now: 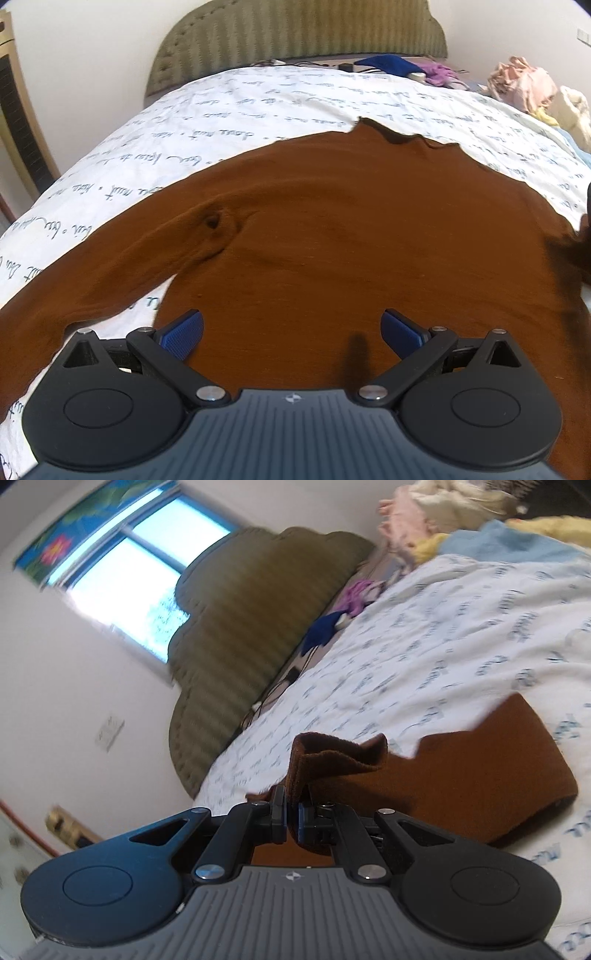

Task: Fold small clothes
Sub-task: 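Carry the held sleeve across the sweater body and open the right gripper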

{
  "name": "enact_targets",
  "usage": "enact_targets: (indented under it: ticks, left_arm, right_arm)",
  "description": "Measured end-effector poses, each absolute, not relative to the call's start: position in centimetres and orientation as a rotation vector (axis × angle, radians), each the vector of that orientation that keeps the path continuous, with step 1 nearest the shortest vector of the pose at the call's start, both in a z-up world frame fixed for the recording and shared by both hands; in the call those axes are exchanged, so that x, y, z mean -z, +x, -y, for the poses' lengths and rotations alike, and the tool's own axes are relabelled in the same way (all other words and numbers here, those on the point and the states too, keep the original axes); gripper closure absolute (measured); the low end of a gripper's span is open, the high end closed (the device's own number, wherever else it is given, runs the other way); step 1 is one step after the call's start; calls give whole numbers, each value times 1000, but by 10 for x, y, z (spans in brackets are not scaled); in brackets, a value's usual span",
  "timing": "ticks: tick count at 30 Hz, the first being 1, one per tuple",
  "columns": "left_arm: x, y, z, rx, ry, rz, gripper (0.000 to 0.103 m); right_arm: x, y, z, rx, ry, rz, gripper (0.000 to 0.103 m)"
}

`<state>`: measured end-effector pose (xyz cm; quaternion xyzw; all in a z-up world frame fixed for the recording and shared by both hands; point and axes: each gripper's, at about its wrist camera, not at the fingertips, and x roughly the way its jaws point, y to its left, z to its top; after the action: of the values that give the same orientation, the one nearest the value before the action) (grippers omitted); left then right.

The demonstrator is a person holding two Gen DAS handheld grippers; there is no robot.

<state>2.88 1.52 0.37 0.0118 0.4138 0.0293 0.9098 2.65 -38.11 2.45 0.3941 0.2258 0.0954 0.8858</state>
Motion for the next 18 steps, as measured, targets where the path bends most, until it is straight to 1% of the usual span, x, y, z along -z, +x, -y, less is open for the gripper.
enact_targets:
  ticks: [8, 18]
  left_arm:
    - [0, 29, -26, -79, 41, -845, 0]
    - [2, 28, -37, -71, 33, -844, 0]
  right_arm:
    - [-23, 41, 344, -226, 788, -508, 94]
    - [-34, 61, 292, -307, 734, -545, 94]
